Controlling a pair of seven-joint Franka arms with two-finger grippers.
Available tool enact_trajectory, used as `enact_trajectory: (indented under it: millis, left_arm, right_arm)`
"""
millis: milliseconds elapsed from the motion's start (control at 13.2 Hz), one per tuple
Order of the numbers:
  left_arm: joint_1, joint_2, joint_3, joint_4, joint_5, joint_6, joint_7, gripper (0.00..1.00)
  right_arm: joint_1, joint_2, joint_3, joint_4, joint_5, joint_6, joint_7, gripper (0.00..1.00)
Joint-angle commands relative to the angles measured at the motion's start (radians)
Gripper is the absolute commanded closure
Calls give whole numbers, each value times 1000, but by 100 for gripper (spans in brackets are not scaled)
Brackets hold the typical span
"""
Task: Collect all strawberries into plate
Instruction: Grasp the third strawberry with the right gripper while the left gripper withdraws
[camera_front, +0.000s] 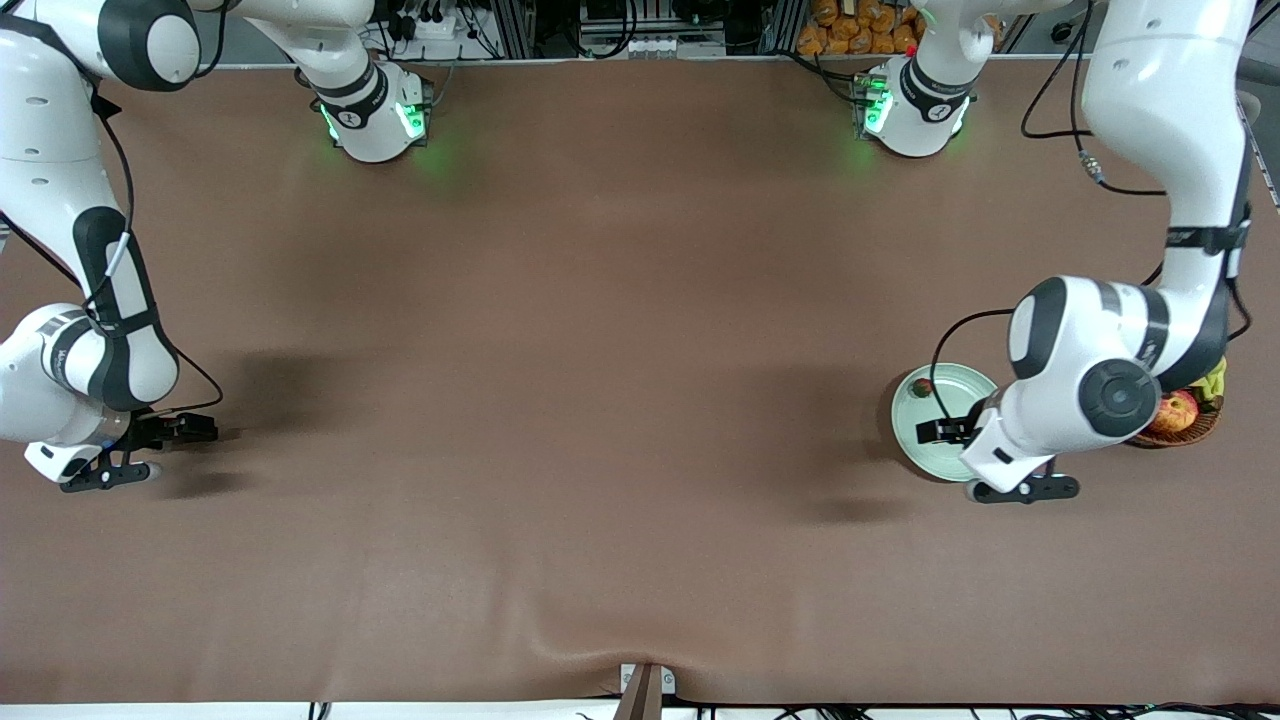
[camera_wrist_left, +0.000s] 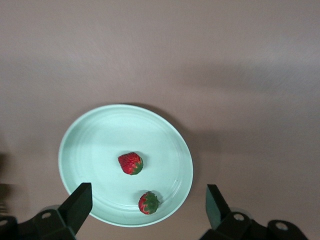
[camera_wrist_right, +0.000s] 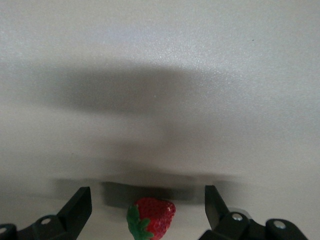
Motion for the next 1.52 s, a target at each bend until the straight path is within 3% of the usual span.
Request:
enact_trajectory:
  millis: [0, 532, 608, 684, 1140, 1444]
  left_arm:
    - [14, -102, -3, -1, 1, -24, 12, 0]
    - [48, -263, -17, 28, -13, -169, 26, 0]
    - [48, -274, -17, 39, -13, -174, 29, 0]
    - [48, -274, -17, 41, -14, -176, 29, 0]
    - [36, -242, -17, 36, -15, -174, 35, 0]
    - [36, -237, -17, 35, -16, -174, 35, 0]
  right_arm:
    - [-28, 4, 20, 4, 14, -4, -59, 0]
    - [-37, 6, 20, 1, 14, -24, -68, 0]
    - [-33, 4, 20, 1, 14, -24, -65, 57]
    - [-30, 4, 20, 2, 14, -24, -64, 100]
    - [-17, -7, 21, 11, 11, -24, -117, 100]
    - [103, -79, 21, 13, 11, -33, -124, 100]
